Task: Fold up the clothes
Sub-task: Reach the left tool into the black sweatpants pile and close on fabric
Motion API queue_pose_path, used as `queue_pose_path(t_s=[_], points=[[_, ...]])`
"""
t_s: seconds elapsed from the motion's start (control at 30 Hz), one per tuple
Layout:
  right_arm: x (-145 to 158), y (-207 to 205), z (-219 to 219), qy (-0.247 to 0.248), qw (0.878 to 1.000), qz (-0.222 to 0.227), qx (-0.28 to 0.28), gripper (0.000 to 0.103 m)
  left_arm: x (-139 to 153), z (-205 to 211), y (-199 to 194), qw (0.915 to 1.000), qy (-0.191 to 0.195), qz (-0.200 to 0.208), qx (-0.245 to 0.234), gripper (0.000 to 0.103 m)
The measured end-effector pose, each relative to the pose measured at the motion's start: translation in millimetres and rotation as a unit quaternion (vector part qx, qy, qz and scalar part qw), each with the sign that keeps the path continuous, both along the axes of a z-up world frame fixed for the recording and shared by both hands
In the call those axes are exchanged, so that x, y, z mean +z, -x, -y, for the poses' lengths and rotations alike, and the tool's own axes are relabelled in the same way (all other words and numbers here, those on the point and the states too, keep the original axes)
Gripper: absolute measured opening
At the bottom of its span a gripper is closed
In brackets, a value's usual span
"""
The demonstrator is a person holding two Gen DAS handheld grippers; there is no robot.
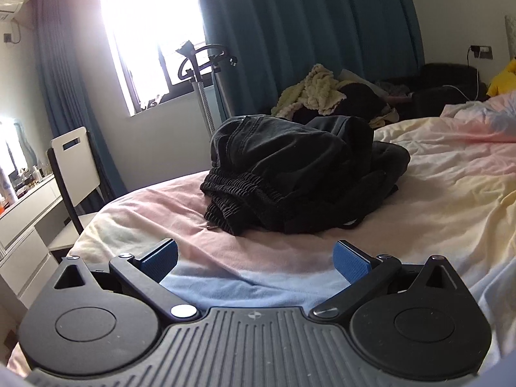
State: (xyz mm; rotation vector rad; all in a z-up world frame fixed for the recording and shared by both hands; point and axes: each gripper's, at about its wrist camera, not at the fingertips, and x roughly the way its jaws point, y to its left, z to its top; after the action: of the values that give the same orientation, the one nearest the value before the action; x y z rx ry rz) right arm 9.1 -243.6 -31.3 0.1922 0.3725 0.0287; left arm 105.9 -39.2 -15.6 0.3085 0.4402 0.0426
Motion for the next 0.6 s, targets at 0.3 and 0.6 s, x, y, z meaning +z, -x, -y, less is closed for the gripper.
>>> queue_pose_path(t_s=[0.3, 0.6], points=[[-17.0, -32.3, 20.8, -0.046, 0.999, -0.019, -0.019, 0.103, -51.6, 33.7, -116.4, 0.9931, -0.111, 0.035, 0.011, 0.095], [-30.3, -52.8, 32.1, -0.053, 0.998, -0.02, -0.021, 0.103, -92.3, 72.3, -190.8, 0.9818, -0.187, 0.012, 0.029, 0.077]])
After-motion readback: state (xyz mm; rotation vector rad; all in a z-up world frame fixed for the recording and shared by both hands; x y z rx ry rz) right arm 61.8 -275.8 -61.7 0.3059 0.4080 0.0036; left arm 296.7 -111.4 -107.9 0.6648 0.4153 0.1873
